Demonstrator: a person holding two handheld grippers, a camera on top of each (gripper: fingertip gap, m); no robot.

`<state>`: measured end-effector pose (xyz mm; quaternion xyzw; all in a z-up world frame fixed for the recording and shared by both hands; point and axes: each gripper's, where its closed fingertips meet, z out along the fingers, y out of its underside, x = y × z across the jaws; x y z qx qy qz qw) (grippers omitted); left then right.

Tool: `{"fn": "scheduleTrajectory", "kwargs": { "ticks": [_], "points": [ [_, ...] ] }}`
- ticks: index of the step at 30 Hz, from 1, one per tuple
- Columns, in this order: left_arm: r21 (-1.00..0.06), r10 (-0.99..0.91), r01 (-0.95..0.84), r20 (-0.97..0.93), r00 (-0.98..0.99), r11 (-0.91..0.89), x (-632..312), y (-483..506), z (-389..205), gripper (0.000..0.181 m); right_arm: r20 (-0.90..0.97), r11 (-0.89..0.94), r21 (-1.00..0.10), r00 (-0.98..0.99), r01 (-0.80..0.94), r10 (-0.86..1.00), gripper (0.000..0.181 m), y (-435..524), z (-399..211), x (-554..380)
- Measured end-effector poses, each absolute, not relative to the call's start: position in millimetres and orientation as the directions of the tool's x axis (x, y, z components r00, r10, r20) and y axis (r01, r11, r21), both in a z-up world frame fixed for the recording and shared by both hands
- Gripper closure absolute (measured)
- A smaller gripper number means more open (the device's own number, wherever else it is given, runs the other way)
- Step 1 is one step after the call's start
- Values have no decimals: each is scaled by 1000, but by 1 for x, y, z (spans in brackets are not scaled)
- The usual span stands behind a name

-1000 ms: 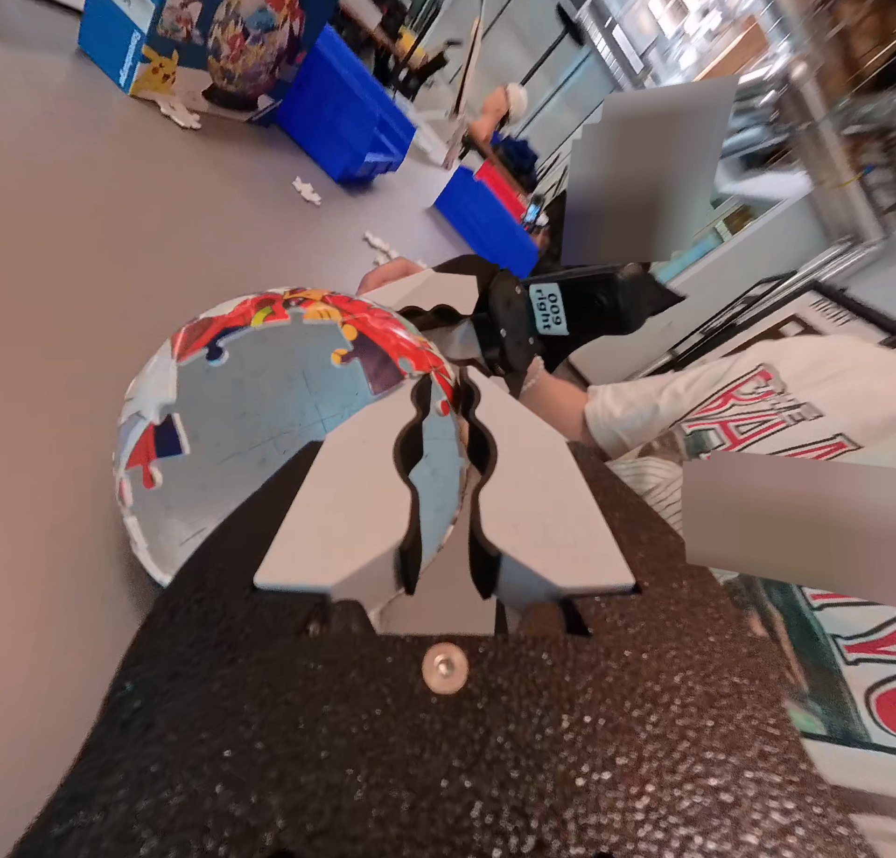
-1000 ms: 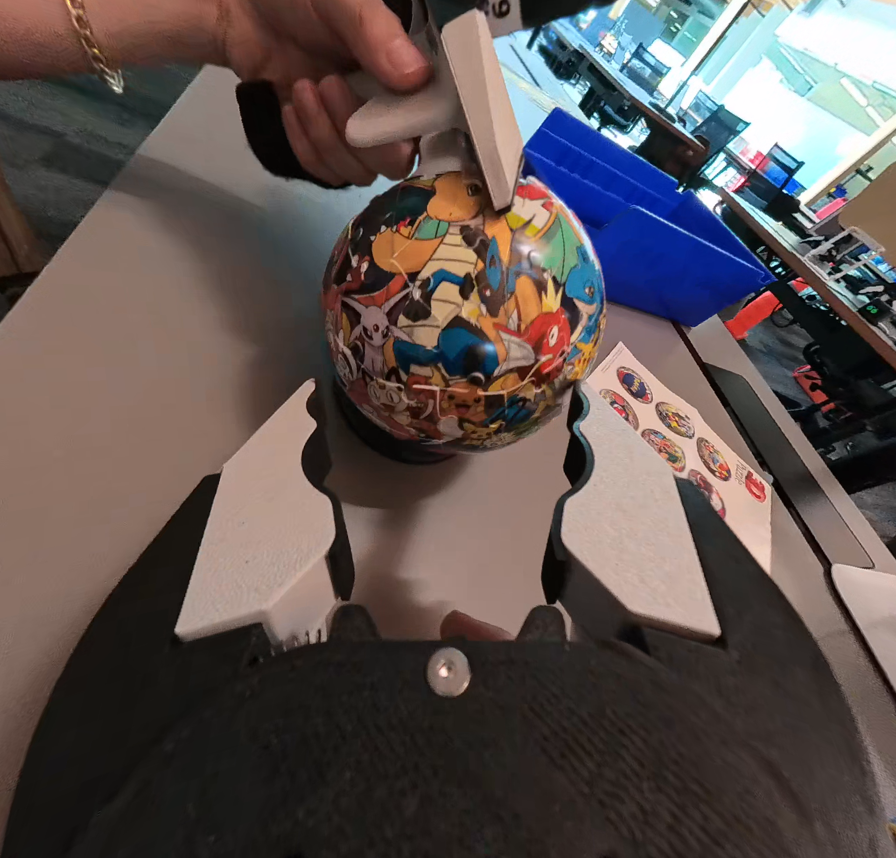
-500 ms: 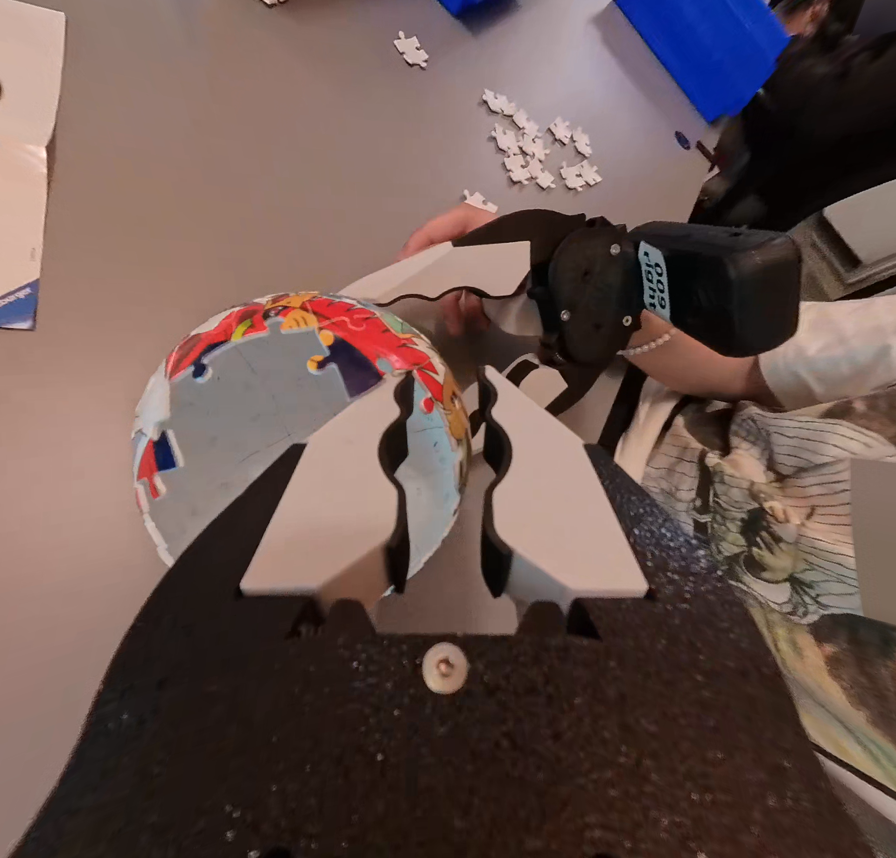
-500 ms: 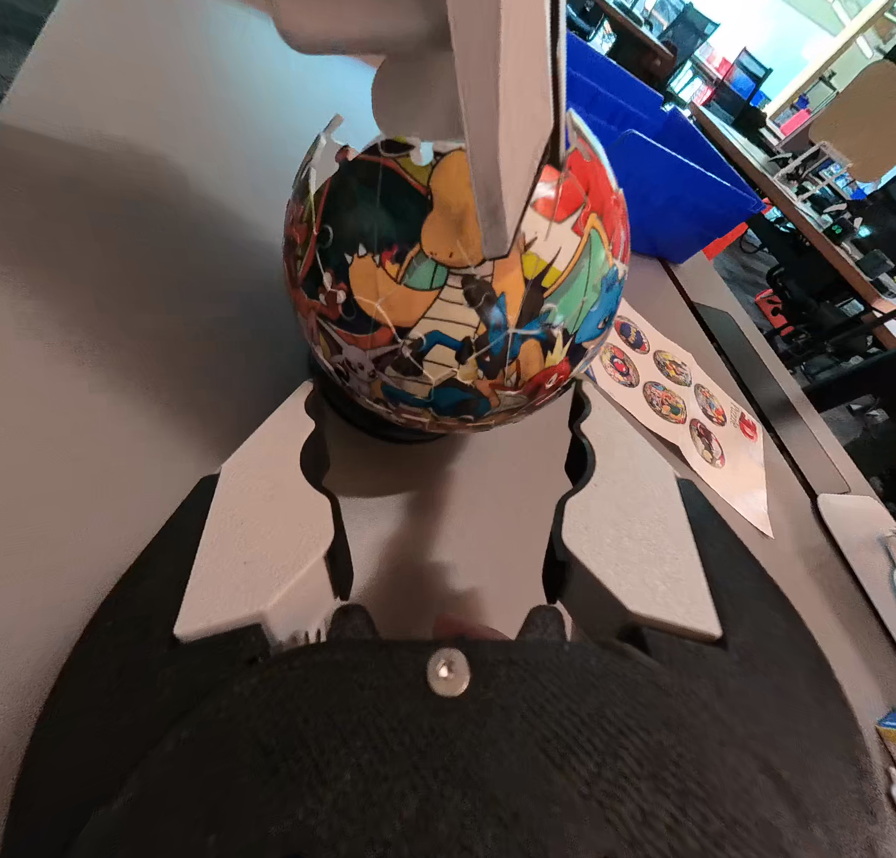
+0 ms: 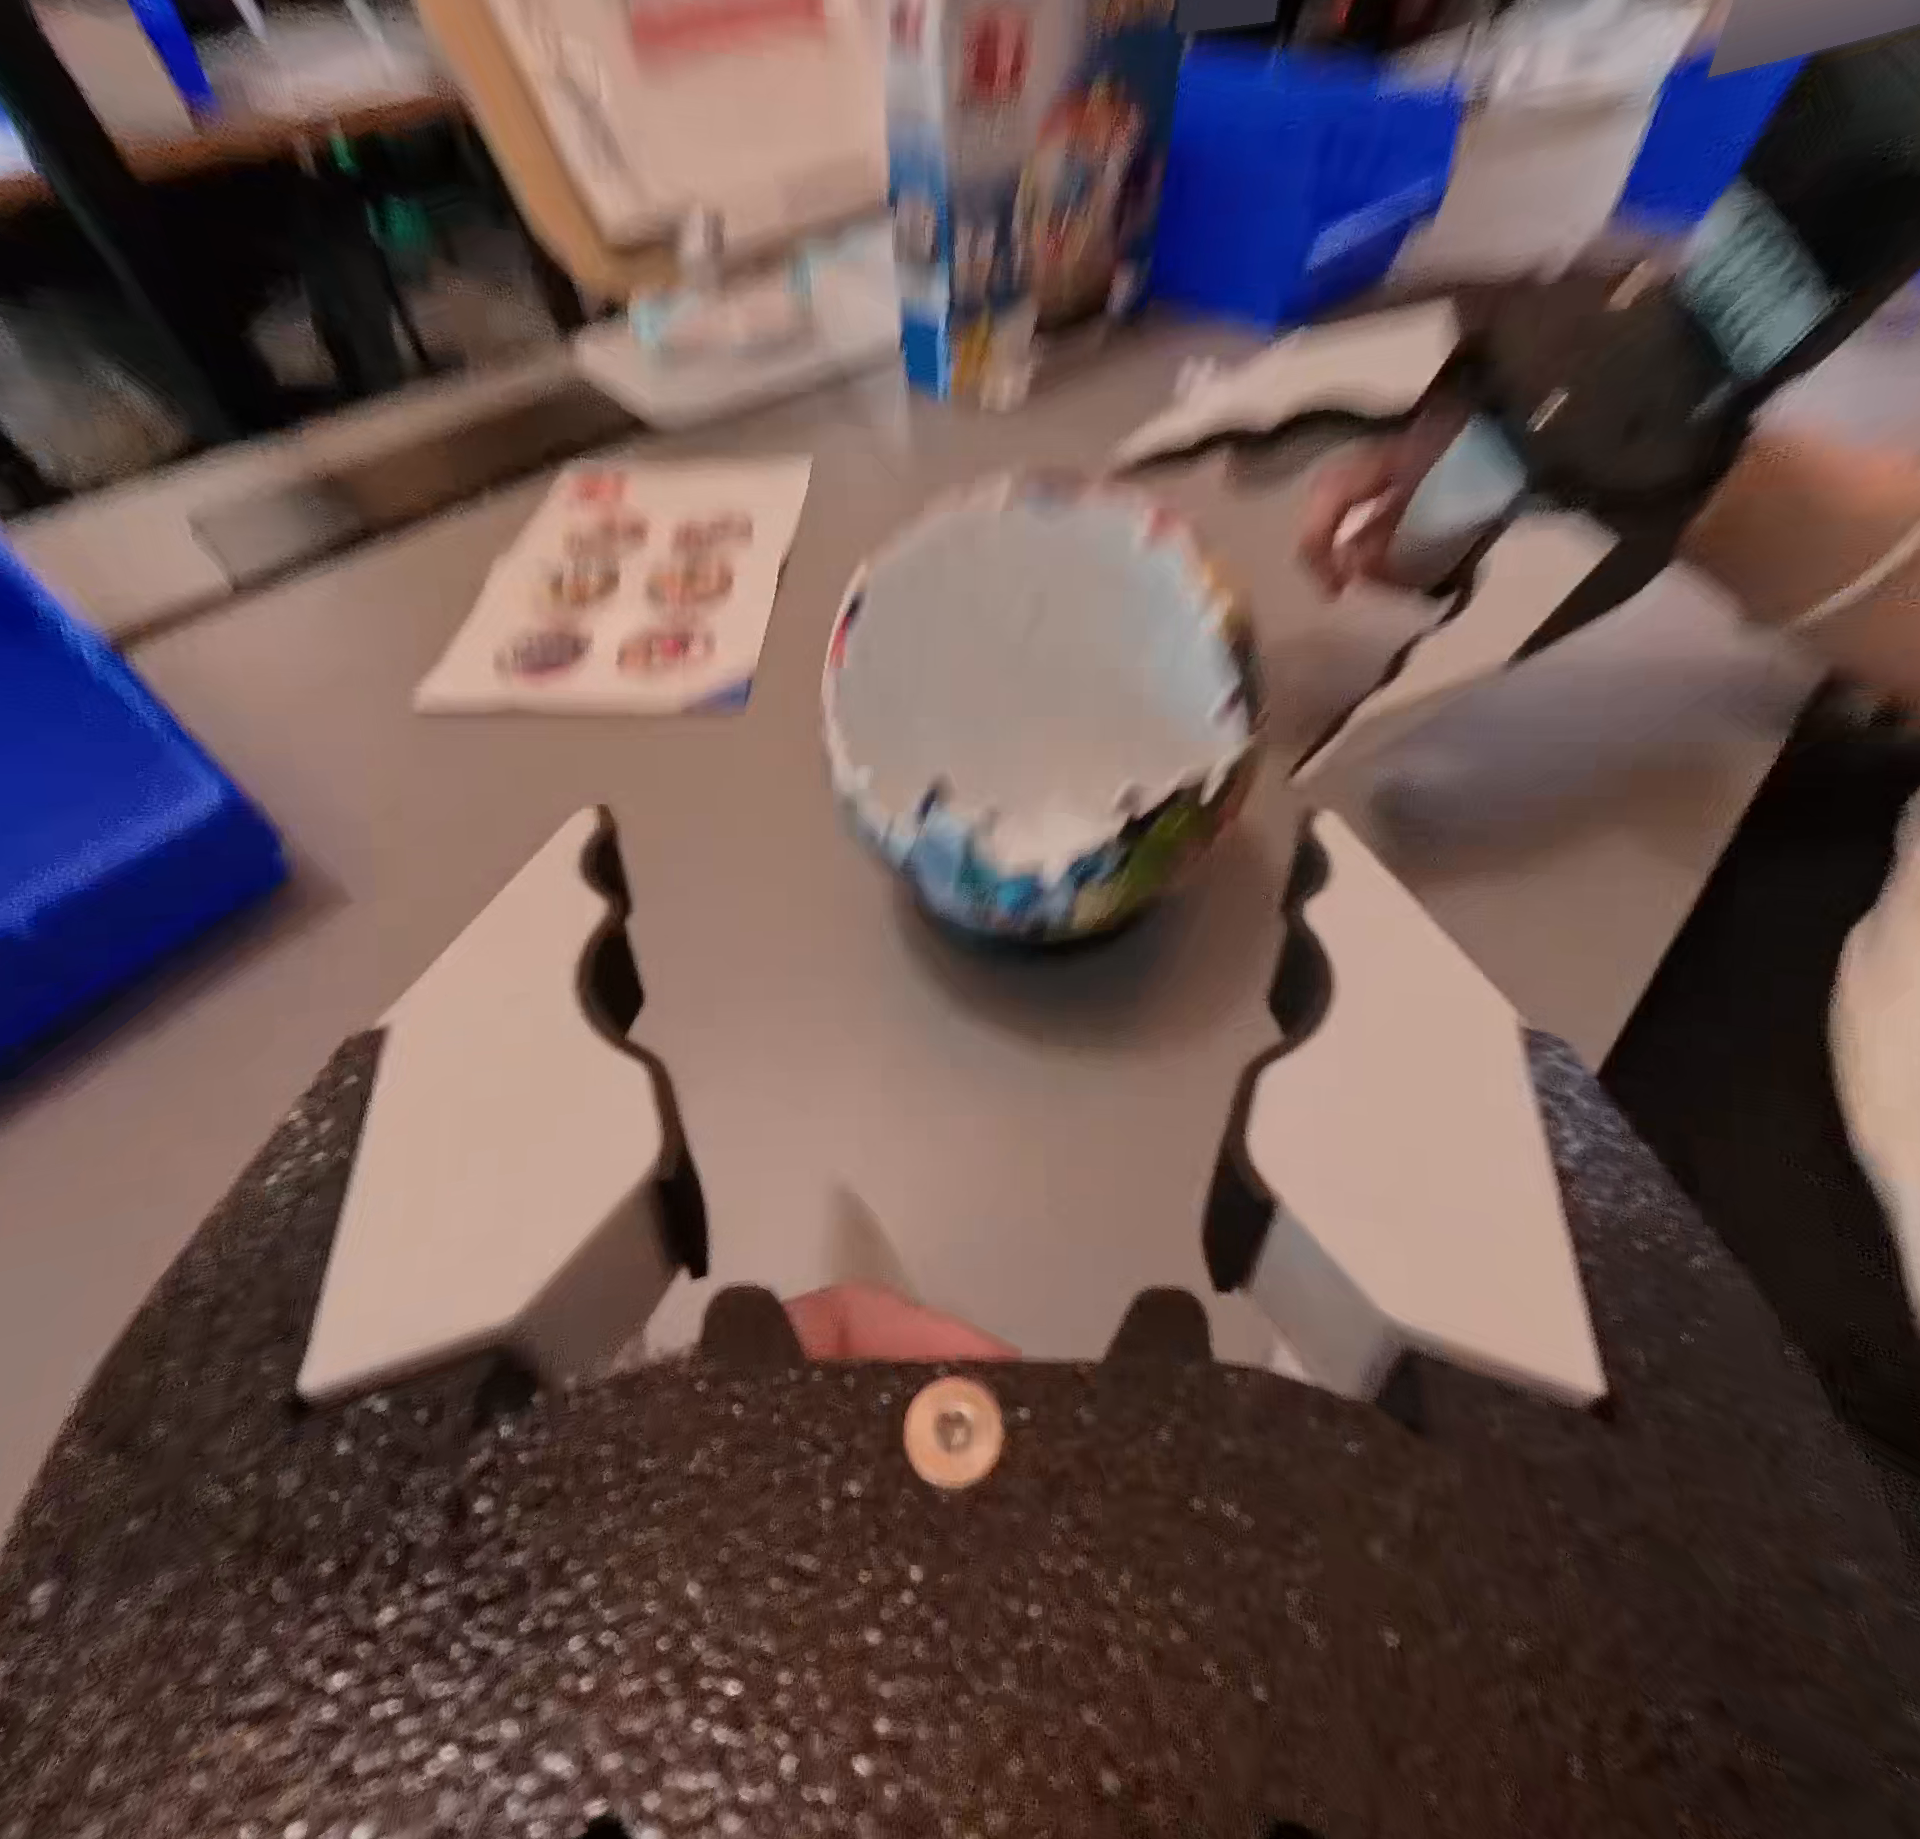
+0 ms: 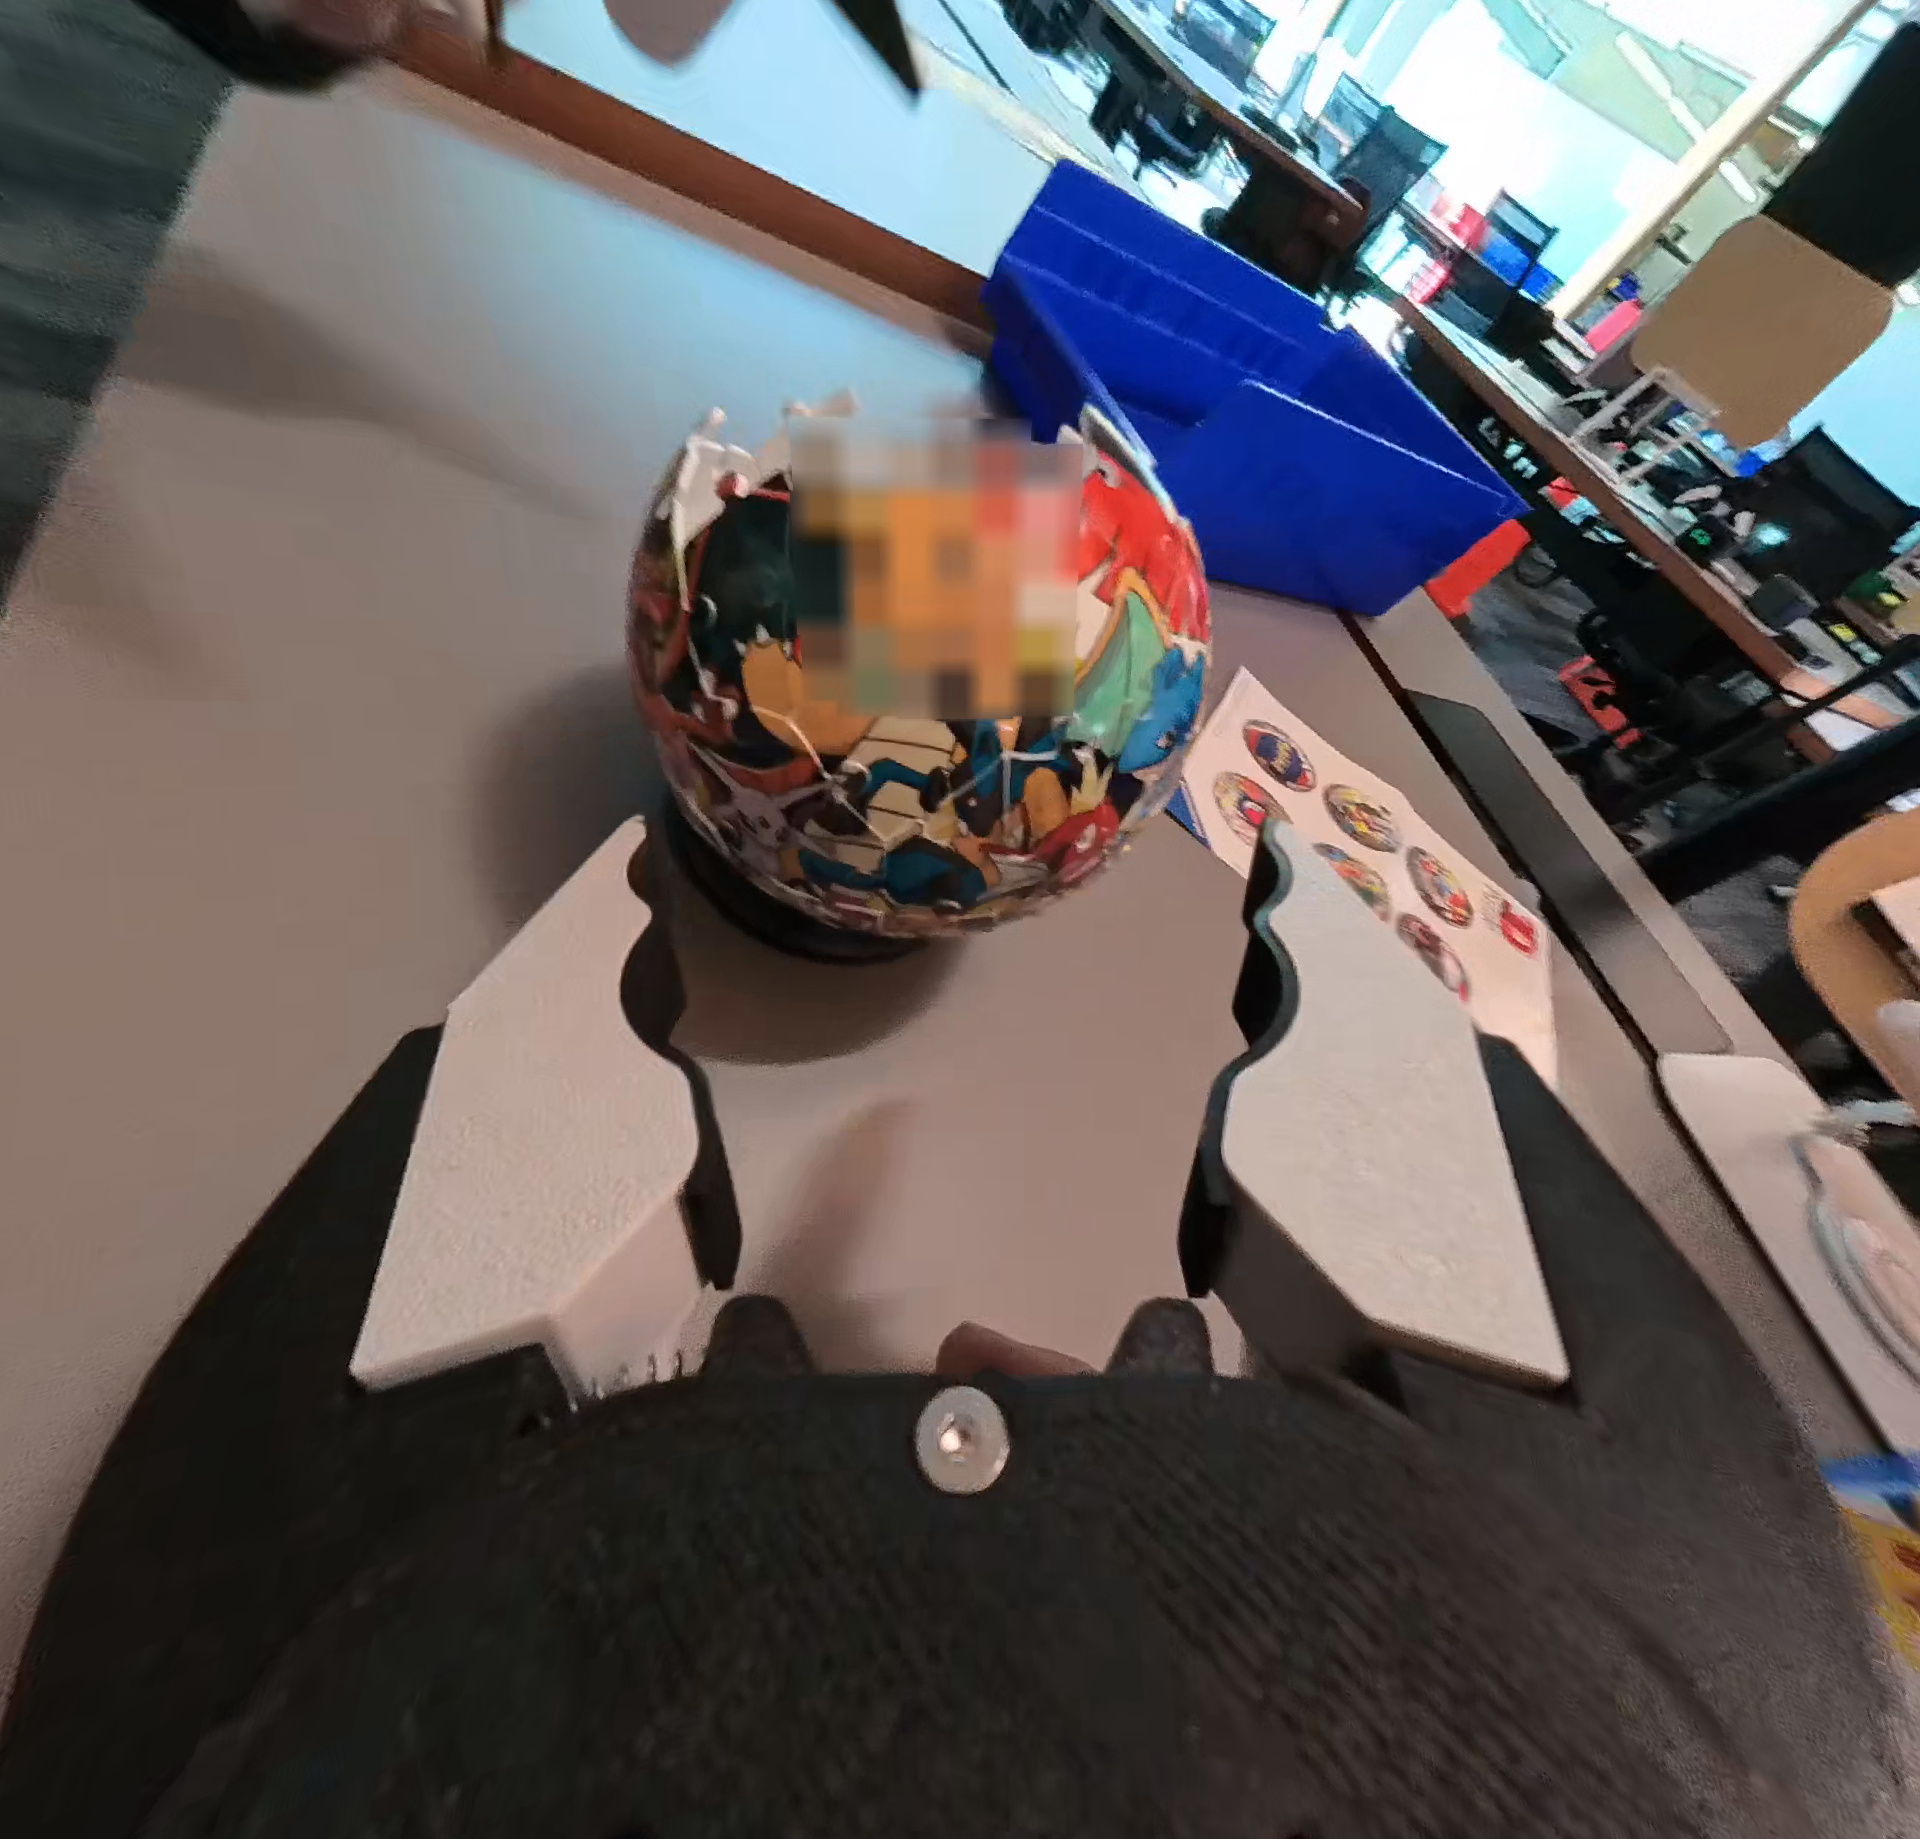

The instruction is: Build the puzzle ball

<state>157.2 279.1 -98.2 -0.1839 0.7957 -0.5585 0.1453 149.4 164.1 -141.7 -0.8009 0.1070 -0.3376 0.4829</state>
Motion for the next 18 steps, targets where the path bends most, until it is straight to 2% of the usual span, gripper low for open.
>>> {"fn": "scheduleTrajectory", "kwargs": {
  "ticks": [1, 3, 5, 7, 11, 16, 18],
  "points": [
    [-912, -467, -162, -36, -884, 376, 164, 287, -120, 48, 430, -503, -850, 759, 157, -490, 70, 168, -144, 148],
    [-866, -444, -189, -42, -895, 463, 174, 287, -156, 58, 441, -513, -843, 755, 162, -486, 65, 173, -148, 152],
    [-828, -373, -234, 32, -927, 509, 172, 272, -181, 52, 428, -510, -846, 769, 156, -475, 66, 183, -151, 151],
    [-782, -311, -244, 69, -948, 573, 170, 260, -196, 47, 433, -514, -844, 761, 154, -483, 67, 187, -150, 153],
    [-780, -247, -189, 45, -968, 597, 180, 237, -203, 48, 453, -516, -839, 744, 170, -491, 71, 190, -150, 160],
    [-799, -199, -188, 87, -976, 570, 171, 228, -198, 69, 399, -506, -853, 783, 125, -478, 71, 188, -152, 166],
    [-801, -216, -207, 100, -971, 561, 169, 230, -195, 72, 347, -478, -873, 810, 95, -473, 72, 189, -151, 167]
  ]
}}
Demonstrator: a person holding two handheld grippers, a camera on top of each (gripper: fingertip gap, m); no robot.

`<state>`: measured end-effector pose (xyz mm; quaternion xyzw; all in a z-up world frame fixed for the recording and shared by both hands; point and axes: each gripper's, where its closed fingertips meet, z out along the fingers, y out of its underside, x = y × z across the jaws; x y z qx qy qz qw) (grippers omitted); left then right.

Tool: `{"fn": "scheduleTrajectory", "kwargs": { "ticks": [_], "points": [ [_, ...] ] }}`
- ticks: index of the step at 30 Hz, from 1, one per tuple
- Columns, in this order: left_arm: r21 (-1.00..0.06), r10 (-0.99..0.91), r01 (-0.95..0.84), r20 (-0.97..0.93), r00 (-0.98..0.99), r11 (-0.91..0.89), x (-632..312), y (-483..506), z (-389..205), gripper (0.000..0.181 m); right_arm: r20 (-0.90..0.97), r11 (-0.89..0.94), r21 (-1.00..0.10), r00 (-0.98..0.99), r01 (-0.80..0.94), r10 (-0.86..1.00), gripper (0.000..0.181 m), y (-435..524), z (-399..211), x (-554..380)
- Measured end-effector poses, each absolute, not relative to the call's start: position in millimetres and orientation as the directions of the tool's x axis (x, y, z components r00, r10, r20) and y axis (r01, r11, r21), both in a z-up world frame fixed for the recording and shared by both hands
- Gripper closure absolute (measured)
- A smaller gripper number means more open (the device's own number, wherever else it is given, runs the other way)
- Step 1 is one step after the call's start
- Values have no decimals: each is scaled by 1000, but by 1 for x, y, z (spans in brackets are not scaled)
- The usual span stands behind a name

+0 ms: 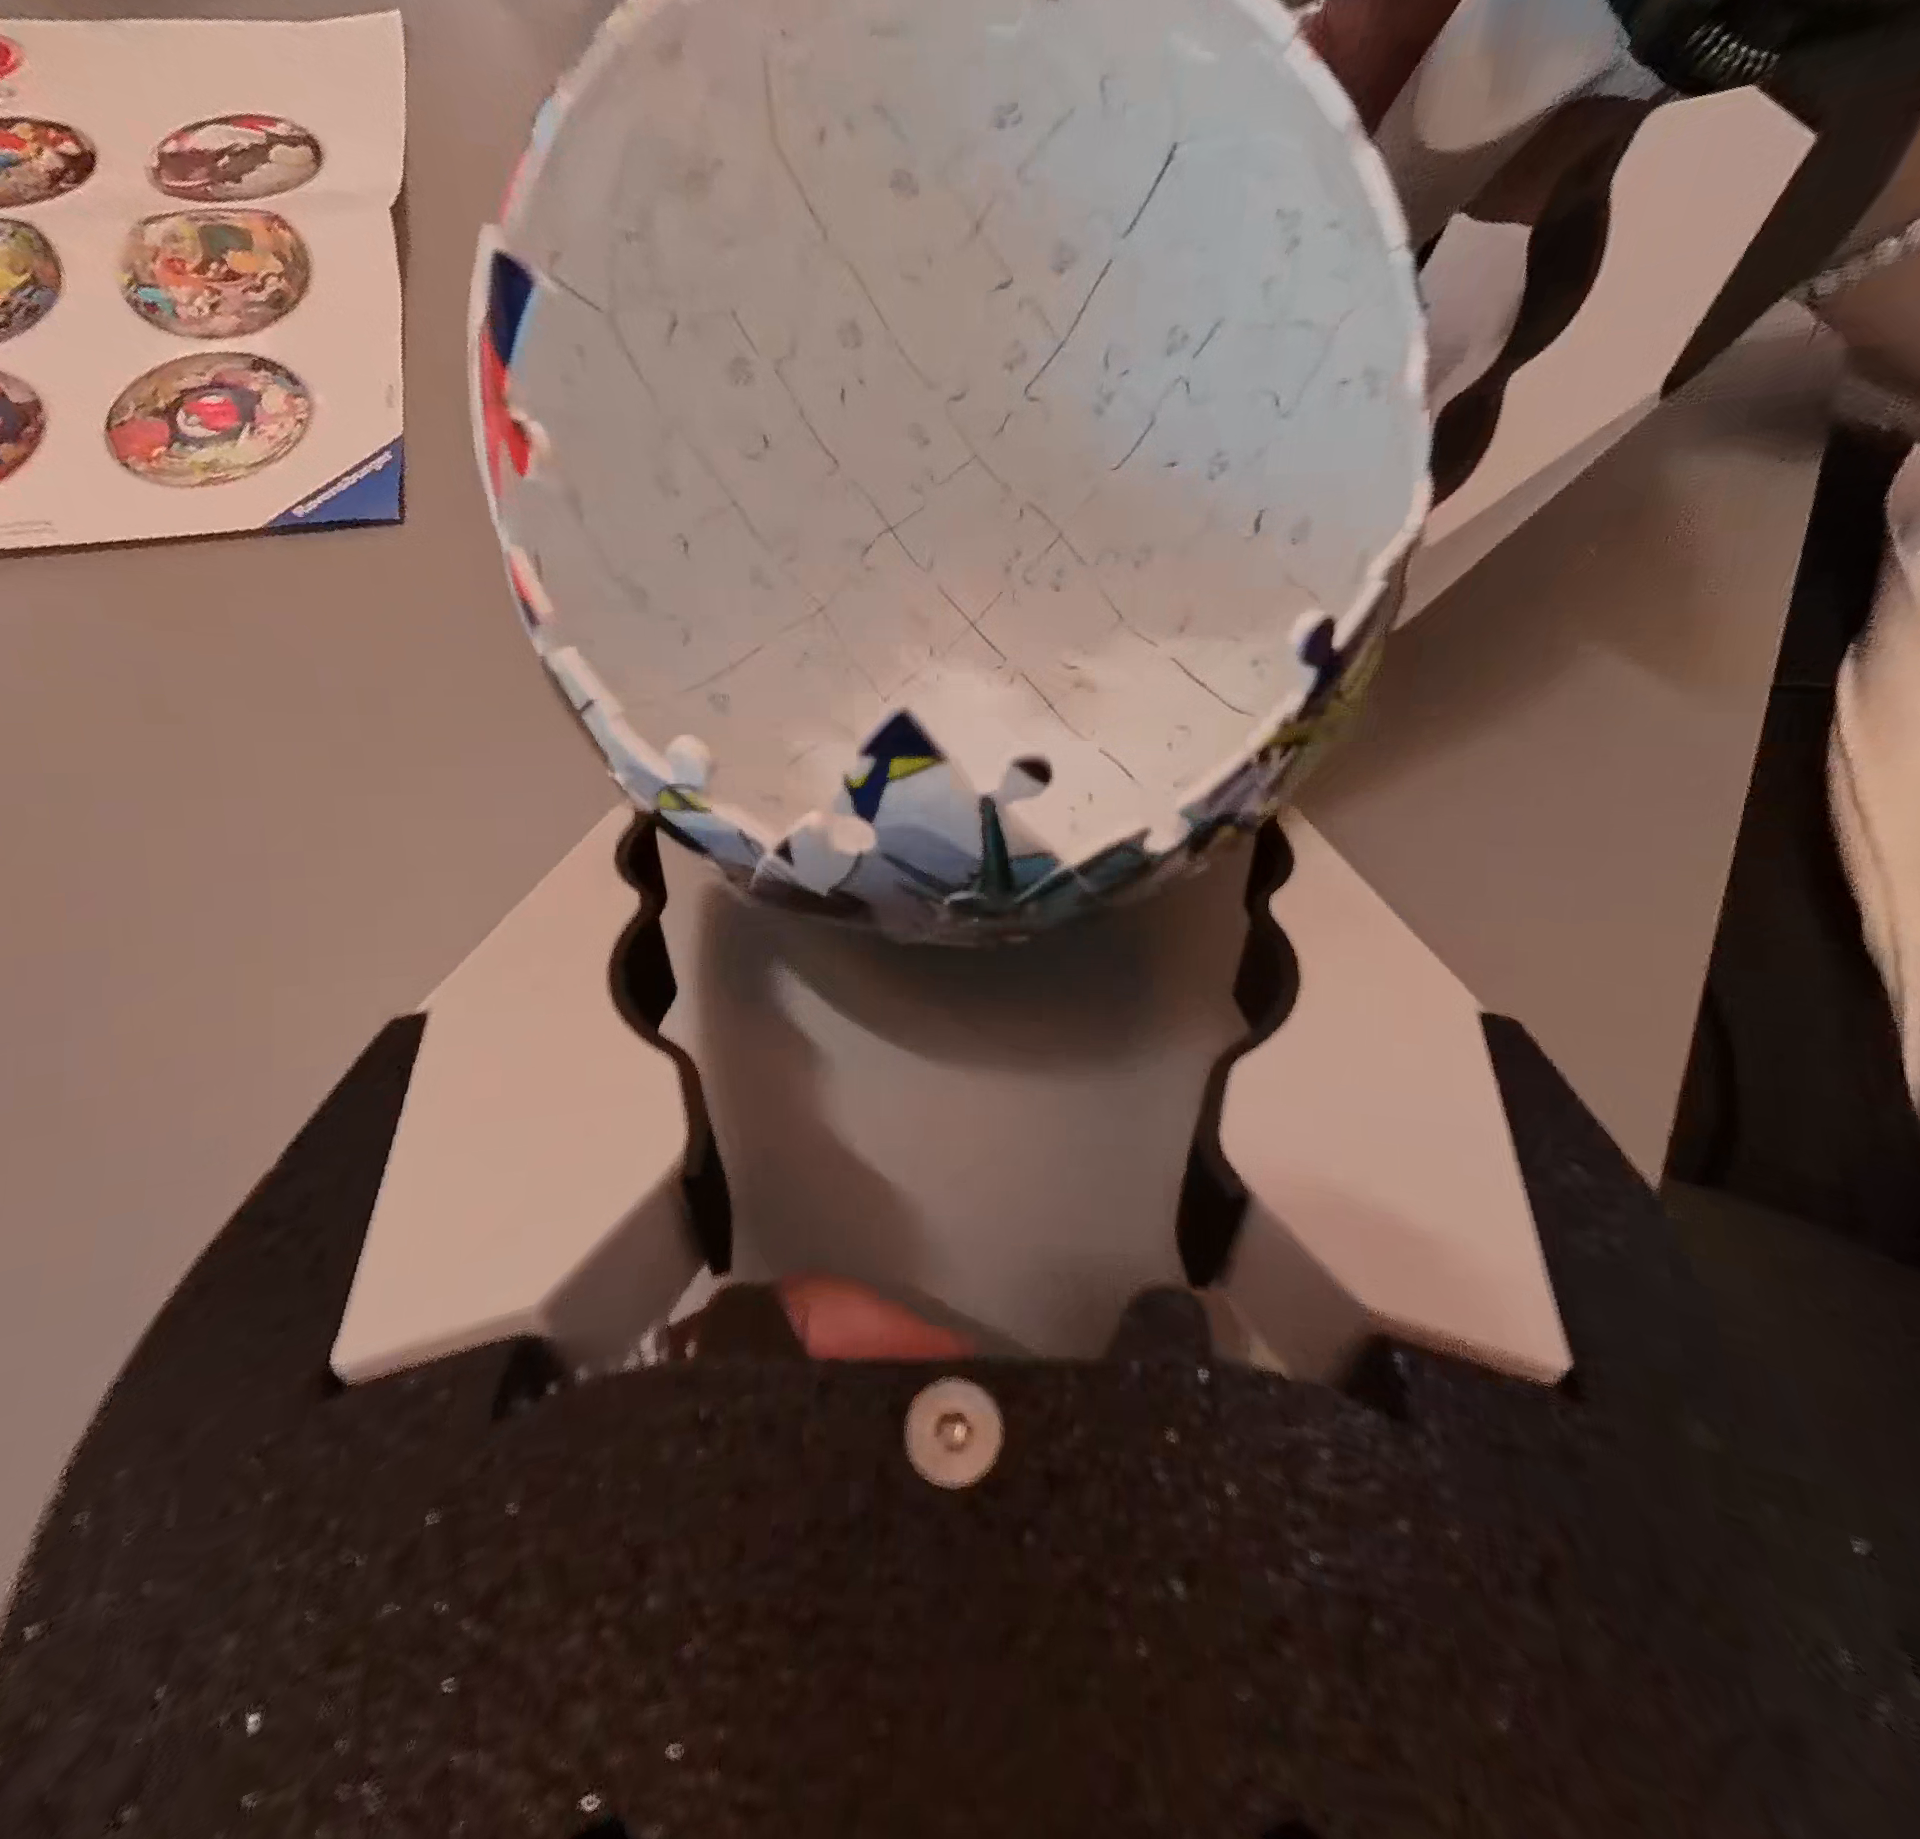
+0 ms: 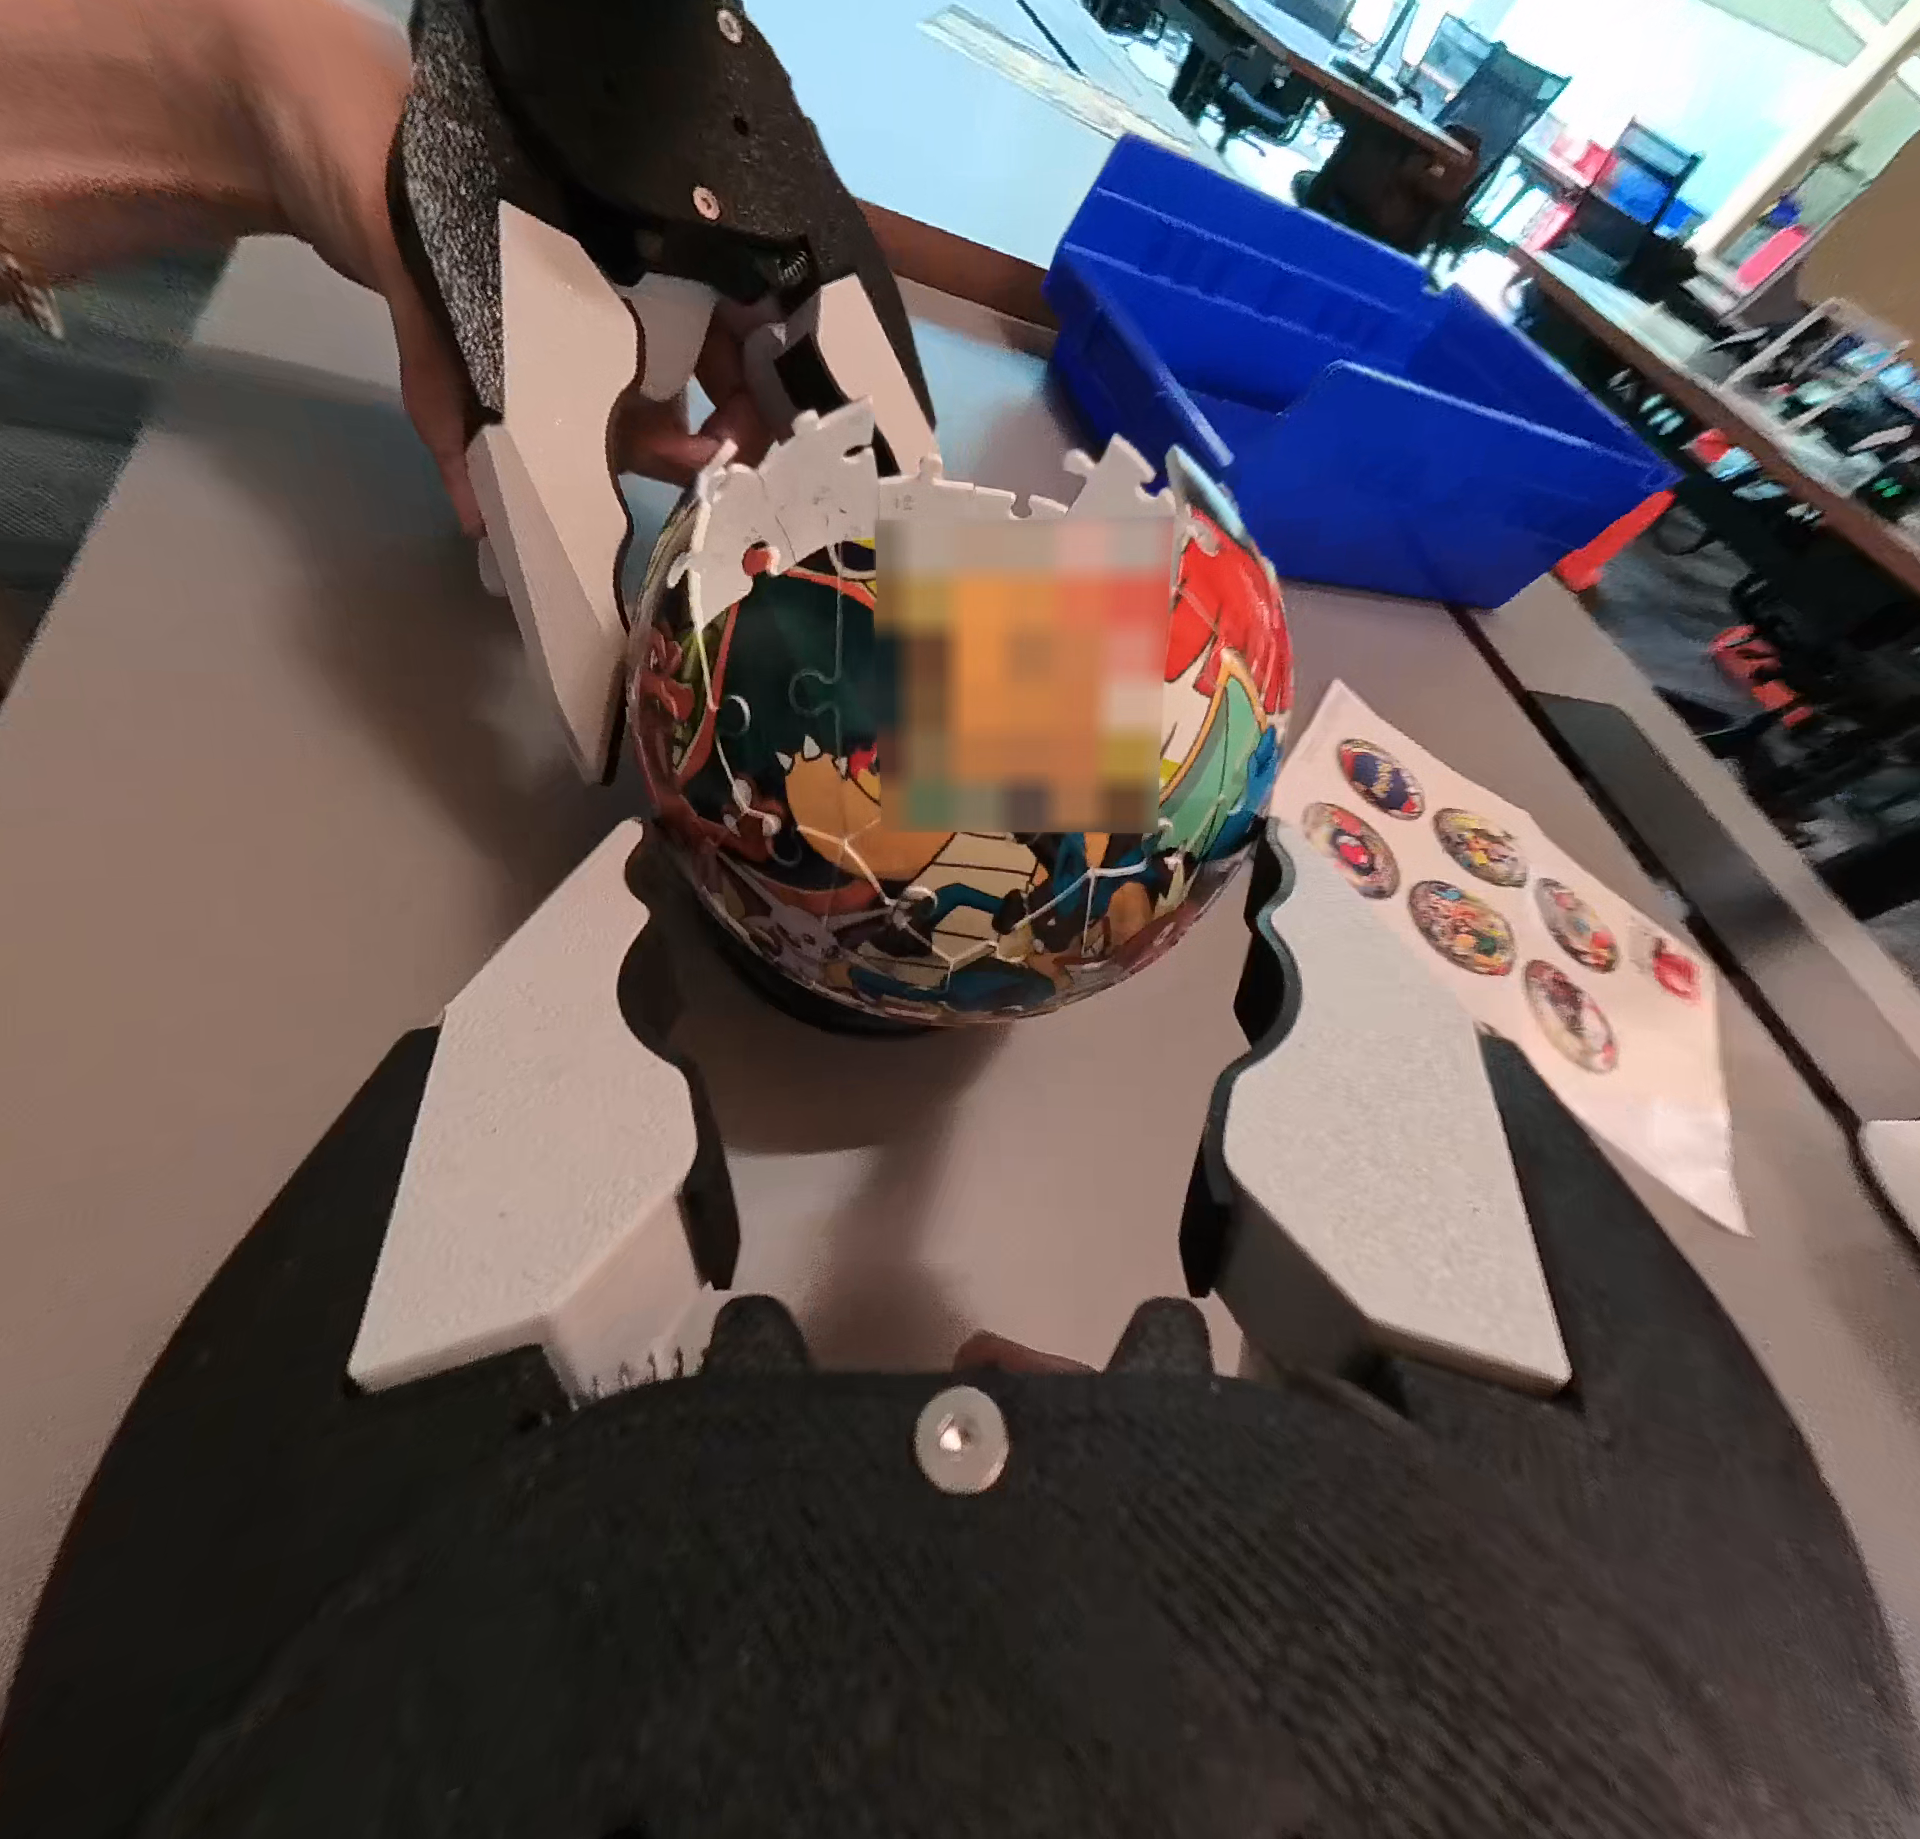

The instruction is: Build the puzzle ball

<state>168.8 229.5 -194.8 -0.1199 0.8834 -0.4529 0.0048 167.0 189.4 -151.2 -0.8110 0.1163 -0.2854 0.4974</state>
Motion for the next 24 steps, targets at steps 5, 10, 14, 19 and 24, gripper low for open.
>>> {"fn": "scheduleTrajectory", "kwargs": {
  "ticks": [5, 10, 14, 19, 24],
  "points": [
    [-801, -306, -278, 125, -944, 530, 164, 234, -182, 74, 104, -357, -932, 895, -66, -435, 72, 189, -156, 169],
    [-812, -426, -337, 122, -896, 476, 158, 234, -170, 73, -43, -298, -943, 943, -147, -330, 72, 189, -163, 168],
    [-819, -507, -358, 97, -857, 448, 149, 233, -167, 69, -57, -338, -930, 967, -142, -249, 75, 186, -166, 169],
    [-839, -584, -410, 142, -799, 357, 142, 231, -159, 71, -17, -411, -901, 957, -139, -288, 72, 170, -172, 178],
    [-877, -575, -374, 145, -805, 302, 138, 232, -153, 77, 45, -412, -902, 922, -127, -384, 76, 153, -168, 184]
  ]
}}
